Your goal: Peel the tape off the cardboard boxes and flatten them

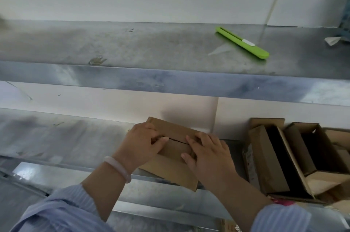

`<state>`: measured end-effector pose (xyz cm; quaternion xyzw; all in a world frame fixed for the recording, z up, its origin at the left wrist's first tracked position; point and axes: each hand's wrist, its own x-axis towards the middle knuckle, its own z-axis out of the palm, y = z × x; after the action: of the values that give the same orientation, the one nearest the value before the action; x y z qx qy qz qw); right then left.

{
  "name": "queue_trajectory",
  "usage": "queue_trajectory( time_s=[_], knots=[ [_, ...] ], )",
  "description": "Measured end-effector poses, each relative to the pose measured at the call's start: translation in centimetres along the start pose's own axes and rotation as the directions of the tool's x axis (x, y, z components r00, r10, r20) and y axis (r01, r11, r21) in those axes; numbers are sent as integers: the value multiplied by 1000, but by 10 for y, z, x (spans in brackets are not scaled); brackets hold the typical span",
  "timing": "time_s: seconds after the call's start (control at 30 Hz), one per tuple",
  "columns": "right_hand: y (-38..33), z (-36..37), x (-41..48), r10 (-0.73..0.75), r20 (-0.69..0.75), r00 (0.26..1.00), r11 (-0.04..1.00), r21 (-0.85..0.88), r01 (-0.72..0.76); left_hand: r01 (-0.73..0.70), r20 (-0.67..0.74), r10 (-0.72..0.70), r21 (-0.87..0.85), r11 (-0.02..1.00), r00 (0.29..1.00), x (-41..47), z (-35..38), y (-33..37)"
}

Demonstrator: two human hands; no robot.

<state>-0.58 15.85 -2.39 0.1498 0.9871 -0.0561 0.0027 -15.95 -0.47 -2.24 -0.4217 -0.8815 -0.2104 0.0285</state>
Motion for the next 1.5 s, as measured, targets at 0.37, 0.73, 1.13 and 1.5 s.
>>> queue_trajectory(
  time_s=[0.37, 0.73, 1.13, 1.5],
  knots=[
    [-19, 18, 10, -113, -53, 992, 991, 70, 117, 340, 58, -336, -70, 938, 940, 8, -2, 6],
    [-11, 19, 7, -180, -115, 977, 971, 136, 195, 169, -192, -151, 80, 982, 970, 2, -19, -28],
    [-11, 27, 9, -170, -135, 976, 974, 127, 187, 405, 49, -406, -233, 884, 913, -4, -18, -34],
    [-5, 36, 8, -176, -167, 970, 965, 166, 203, 583, 73, -647, -521, 624, 759, -9, -4, -54]
  ],
)
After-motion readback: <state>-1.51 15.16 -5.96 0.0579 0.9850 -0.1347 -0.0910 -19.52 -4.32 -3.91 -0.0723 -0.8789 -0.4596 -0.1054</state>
